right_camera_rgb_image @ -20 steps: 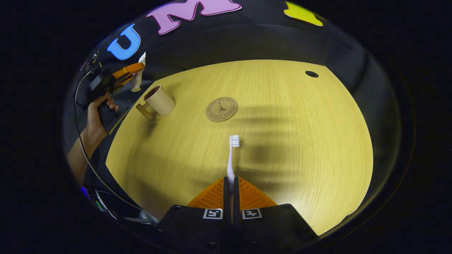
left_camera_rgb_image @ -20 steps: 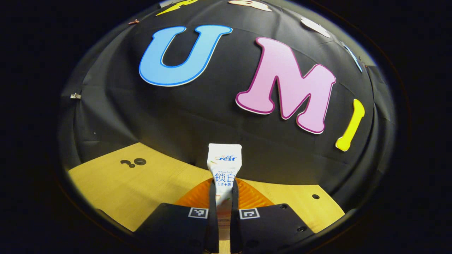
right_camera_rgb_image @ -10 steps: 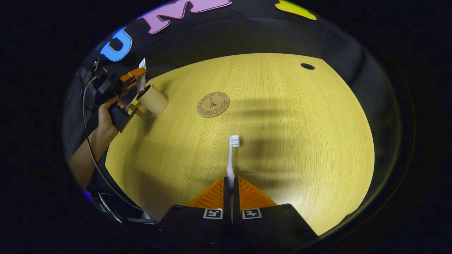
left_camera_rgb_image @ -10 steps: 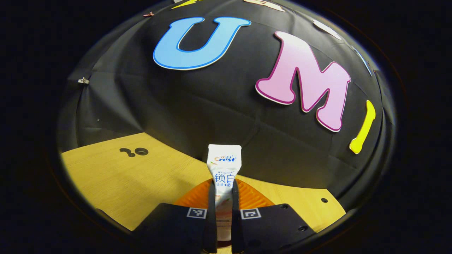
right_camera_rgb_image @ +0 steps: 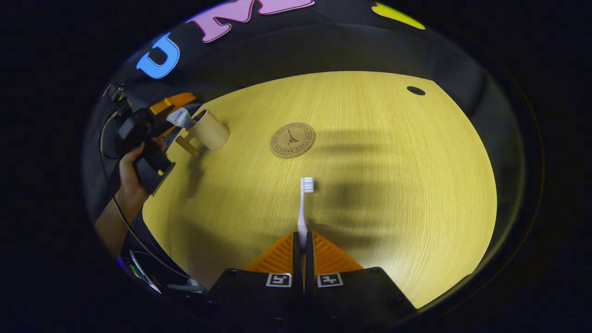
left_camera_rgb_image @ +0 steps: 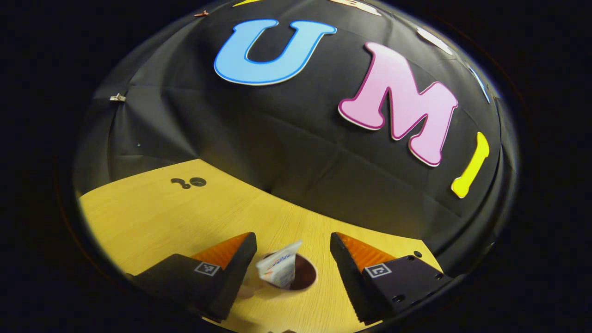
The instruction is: Put the toothbrush and toothpaste on the desktop into the cup, then pick up the cup and place it on the coaster on the desktop.
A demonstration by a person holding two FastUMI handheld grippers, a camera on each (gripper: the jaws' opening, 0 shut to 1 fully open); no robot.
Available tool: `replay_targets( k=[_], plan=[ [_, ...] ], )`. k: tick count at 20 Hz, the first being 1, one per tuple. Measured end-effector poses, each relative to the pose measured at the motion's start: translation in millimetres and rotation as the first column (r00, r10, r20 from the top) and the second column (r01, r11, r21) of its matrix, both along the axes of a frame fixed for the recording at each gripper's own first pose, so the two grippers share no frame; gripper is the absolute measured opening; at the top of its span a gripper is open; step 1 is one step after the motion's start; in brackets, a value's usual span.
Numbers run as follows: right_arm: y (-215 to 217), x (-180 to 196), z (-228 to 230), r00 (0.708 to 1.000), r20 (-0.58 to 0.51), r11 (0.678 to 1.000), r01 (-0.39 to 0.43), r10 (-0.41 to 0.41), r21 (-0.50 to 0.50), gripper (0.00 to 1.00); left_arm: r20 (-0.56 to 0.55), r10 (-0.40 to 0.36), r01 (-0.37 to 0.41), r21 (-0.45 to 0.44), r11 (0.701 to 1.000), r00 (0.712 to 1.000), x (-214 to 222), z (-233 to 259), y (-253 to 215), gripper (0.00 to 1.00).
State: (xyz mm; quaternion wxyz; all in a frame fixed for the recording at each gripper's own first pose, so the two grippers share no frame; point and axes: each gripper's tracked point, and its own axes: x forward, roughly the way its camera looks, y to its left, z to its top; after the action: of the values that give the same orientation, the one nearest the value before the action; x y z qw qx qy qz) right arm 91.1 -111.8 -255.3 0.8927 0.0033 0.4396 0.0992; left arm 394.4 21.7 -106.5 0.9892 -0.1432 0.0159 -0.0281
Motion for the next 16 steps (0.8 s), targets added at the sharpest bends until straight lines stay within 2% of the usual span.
replay_targets(
  k=[5, 8, 12, 16],
  plan=[
    [29, 22, 26, 0.997, 0.07, 0.996, -0.03, 0.025, 0.08, 0.05, -0.089, 0.061, -0.054, 0.082, 0.995, 0.994, -90, -18, 30, 0.98],
    [57, 40, 51, 0.99, 0.125, 0.99, -0.08, 0.066, 0.113, 0.05, -0.14, 0.085, -0.073, 0.089, 0.993, 0.986, -134, -37, 38, 0.98],
    [97, 63, 73, 0.975, 0.19, 0.983, -0.14, 0.116, 0.118, 0.05, -0.188, 0.07, -0.045, 0.135, 0.99, 0.98, -166, -61, 34, 0.98],
    [136, 78, 93, 0.949, 0.25, 0.97, -0.223, 0.192, 0.099, 0.05, -0.211, 0.033, -0.005, 0.133, 0.991, 0.977, -185, -73, 22, 0.98]
  ],
)
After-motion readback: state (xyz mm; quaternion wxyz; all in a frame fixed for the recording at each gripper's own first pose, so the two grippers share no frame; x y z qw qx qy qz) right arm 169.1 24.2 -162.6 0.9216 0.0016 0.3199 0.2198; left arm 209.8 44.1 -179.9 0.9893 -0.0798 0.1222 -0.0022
